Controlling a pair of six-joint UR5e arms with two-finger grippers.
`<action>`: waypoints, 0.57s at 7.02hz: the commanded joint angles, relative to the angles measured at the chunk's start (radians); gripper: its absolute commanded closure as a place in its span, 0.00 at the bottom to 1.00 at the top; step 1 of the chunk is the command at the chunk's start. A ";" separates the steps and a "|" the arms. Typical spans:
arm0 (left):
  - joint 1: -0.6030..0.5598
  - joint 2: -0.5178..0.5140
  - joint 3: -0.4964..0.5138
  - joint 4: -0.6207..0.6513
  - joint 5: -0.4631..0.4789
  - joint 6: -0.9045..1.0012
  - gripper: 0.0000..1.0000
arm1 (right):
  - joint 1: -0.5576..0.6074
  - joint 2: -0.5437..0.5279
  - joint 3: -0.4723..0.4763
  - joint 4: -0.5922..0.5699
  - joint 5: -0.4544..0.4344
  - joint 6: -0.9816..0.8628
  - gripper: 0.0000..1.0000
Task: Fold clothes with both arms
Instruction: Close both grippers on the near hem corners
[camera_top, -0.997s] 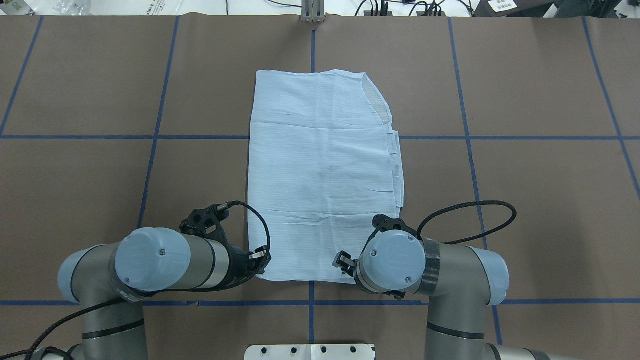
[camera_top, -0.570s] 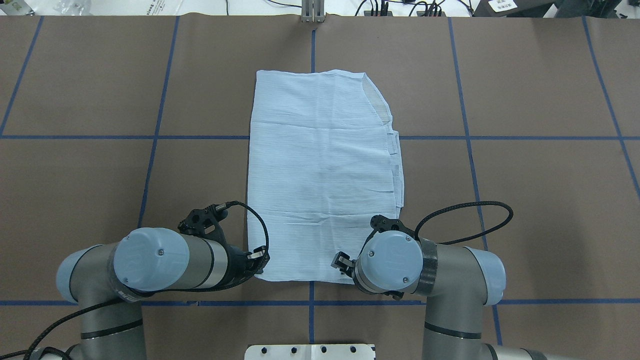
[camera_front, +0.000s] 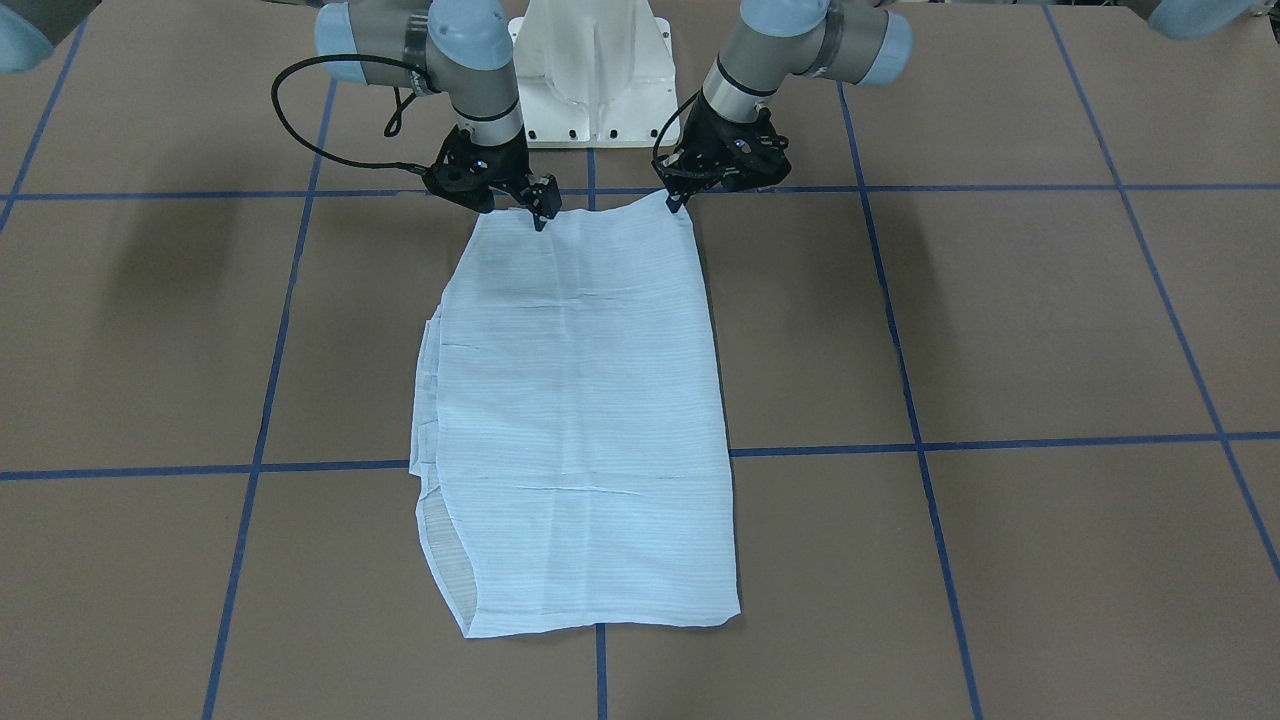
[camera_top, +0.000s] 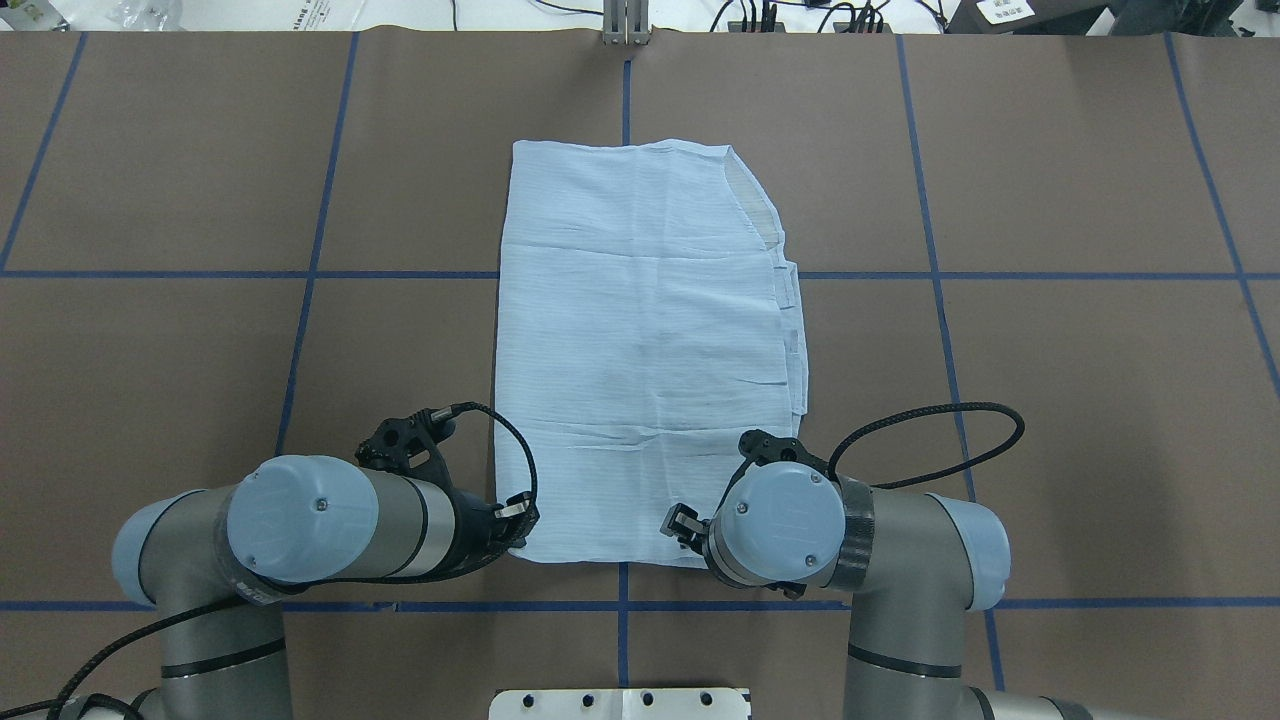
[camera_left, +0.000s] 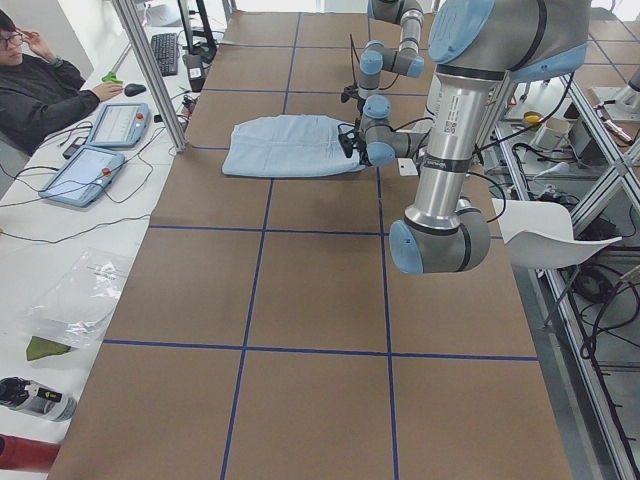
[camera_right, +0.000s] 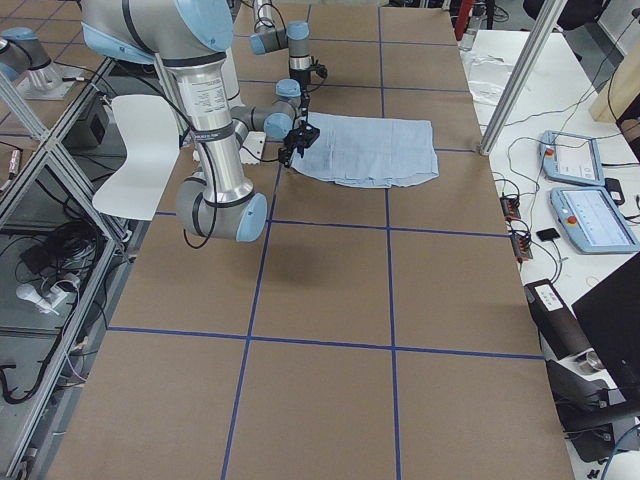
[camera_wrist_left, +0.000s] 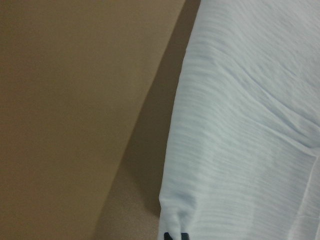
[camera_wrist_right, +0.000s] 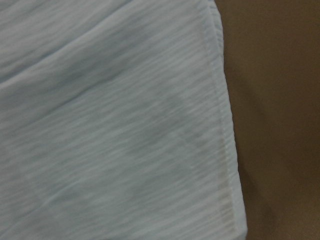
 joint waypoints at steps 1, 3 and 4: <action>0.000 0.000 0.000 0.000 0.000 0.001 1.00 | 0.000 0.000 0.000 0.001 0.000 0.000 0.00; 0.000 0.002 0.000 0.000 0.000 0.001 1.00 | -0.003 0.000 -0.002 0.001 -0.002 0.000 0.00; 0.000 0.002 0.000 0.000 0.000 0.001 1.00 | -0.011 0.000 -0.002 0.001 -0.002 0.003 0.00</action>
